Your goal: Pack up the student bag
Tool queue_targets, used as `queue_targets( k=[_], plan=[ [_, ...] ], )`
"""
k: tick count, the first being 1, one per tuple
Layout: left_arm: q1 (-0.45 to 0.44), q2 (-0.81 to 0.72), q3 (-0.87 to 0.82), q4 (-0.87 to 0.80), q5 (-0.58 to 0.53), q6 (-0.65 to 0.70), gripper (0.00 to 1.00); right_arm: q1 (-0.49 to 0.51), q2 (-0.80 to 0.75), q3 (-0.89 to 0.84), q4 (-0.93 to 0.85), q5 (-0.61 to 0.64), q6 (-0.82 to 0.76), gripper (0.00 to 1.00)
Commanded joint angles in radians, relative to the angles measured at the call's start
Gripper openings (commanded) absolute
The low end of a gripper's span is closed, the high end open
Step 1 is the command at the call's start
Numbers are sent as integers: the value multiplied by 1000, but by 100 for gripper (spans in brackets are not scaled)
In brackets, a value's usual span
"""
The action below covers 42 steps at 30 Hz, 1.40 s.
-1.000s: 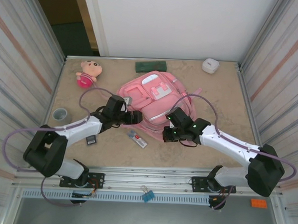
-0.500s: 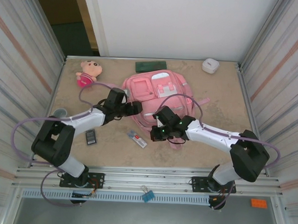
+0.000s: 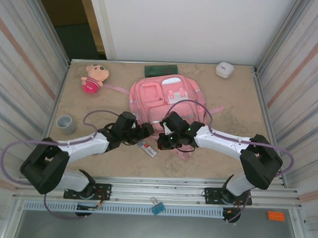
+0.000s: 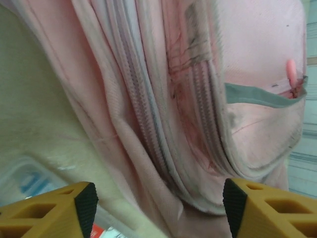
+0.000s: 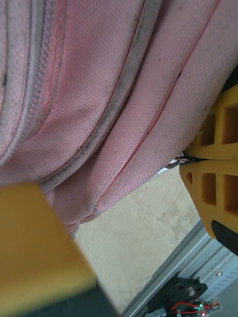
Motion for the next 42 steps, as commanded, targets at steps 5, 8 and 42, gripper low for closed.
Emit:
queue_targets(
  k=[5,8,42],
  plan=[
    [-9,121,61,147,17,-71,21,-5,-48,-3,17,-72,-29,0],
    [-6,111,90,45,-9,3,3,-40,-89,-12,-95,-27,-64,0],
    [80,-64,91,-197,-102,186,0,-201,-241,-128,-322,306,-120,0]
  ],
)
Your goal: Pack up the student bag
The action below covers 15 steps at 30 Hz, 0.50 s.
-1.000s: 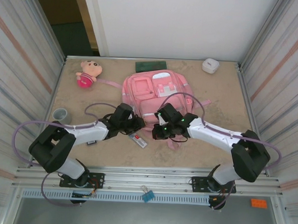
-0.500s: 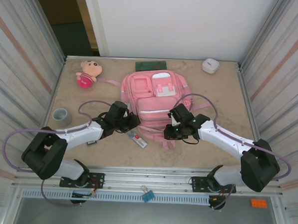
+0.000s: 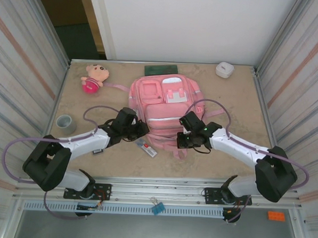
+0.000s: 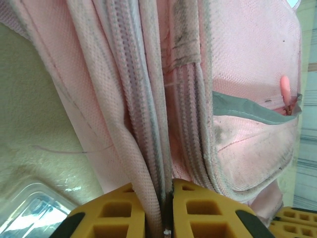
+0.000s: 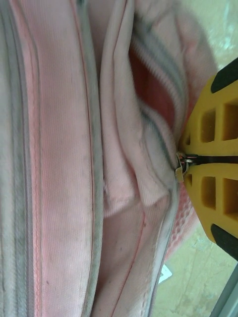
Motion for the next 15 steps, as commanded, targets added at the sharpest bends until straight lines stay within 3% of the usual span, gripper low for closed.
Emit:
queue_targets(
  k=[1,5,10,12,15],
  plan=[
    [43,-71,26,-120,-91,110,0,-45,-68,-13,-171,123,-42,0],
    [94,-102,28,-186,-112,180,0,-45,-133,-11,-207,69,-89,0],
    [142,-120,50,-226,-89,241,3,85,-184,-53,-41,-35,-69,0],
    [141,-127,76,-253,-84,282,14,95,-180,-49,-4,-35,-52,0],
    [122,-163,102,-268,-96,352,42,77,-170,-37,37,-66,-60,0]
  ],
)
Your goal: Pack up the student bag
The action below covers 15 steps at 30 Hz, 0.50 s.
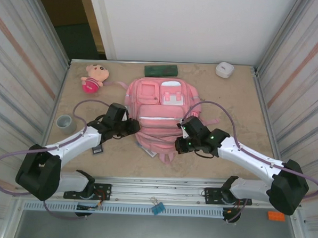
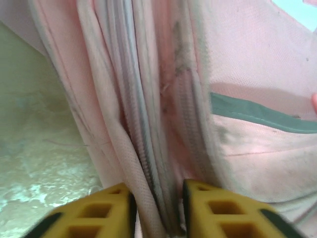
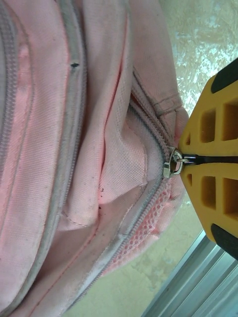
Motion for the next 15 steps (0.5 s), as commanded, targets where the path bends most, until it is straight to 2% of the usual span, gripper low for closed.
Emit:
queue_targets(
  k=[1,2,5,10,12,14,15],
  plan=[
    [-11,-78,60,-30,-100,146,51,-25,-14,4,31,-47,-17,0],
    [-27,-104,60,-22,-122,188,59,-37,-14,6,48,-67,-27,0],
    [-45,-181,44,24,-114,344,67,-72,-14,1,89,-125,-45,0],
    [-68,-263,44,46,17,690,70,-103,-21,2,128,-198,-70,0],
    [-92,-269,52,46,107,839,70,-110,-26,1,133,-213,-78,0],
    [-134,-259,68,32,226,1007,71,-112,-27,3,136,-222,-84,0],
    [-171,-244,75,22,237,1094,72,-117,-25,4,137,-228,-88,0]
  ],
)
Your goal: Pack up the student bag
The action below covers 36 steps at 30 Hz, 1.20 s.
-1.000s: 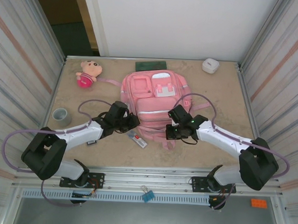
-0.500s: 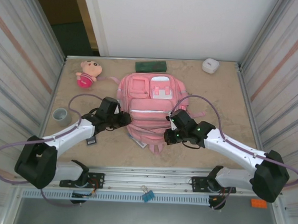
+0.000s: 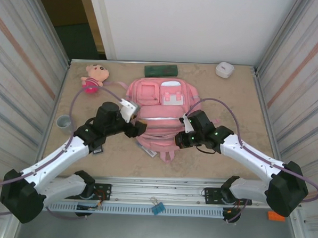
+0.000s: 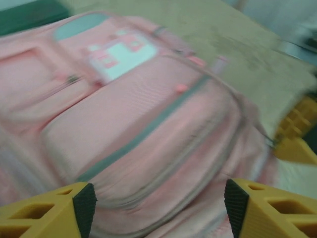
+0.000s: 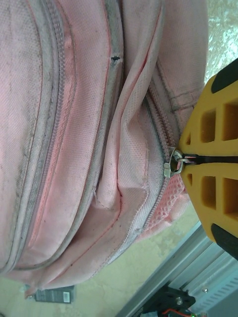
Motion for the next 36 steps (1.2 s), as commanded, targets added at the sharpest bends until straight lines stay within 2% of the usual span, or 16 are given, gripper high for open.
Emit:
queue_targets(
  k=[1,4,7,10,13,17,19,21,27,31,36],
  plan=[
    [-94,29,46,-17,148,423,73,-9,-21,5,64,-66,-43,0],
    [-180,119,78,-25,98,573,77,-11,-10,11,66,-77,-52,0],
    [-184,229,131,-19,128,615,78,-14,7,18,64,-82,-58,0],
    [-186,334,178,-7,110,645,78,-13,16,20,69,-98,-59,0],
    [-186,423,211,2,80,668,72,-14,11,17,78,-108,-60,0],
    [-187,484,216,7,94,668,67,-19,-3,24,76,-126,-72,0],
    [-189,499,208,14,70,652,58,-33,-6,40,64,-147,-81,0],
    [-189,489,190,16,56,646,43,-51,-13,53,57,-173,-88,0],
    [-183,392,116,48,14,613,10,-136,-28,48,18,-216,-110,0],
    [-161,324,79,31,68,613,2,-233,-31,36,-30,-210,-161,0],
    [-126,236,37,22,164,608,1,-369,19,32,-71,-190,-200,0]
  ],
)
